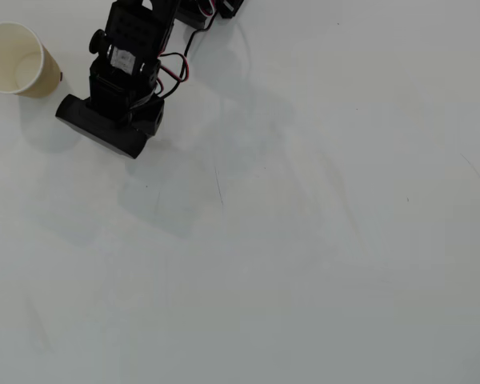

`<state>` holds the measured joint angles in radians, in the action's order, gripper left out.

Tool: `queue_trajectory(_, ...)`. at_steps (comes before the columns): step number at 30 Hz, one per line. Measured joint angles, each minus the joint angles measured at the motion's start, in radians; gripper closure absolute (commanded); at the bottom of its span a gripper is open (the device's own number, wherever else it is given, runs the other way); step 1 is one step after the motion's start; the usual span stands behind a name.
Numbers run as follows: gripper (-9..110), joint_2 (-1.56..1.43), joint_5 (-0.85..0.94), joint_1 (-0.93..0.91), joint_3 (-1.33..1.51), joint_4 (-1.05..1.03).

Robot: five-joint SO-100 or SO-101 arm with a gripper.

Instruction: Pick up the cube and drop it in the cup.

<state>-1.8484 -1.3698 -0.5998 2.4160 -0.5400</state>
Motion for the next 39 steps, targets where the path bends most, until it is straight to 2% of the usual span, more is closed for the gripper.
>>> queue_trajectory(22, 61, 0.067, 0.0, -0.061, 0.0, 0.058)
queue_trajectory(39, 61, 0.067, 0.0, -0.063, 0.0, -0.035)
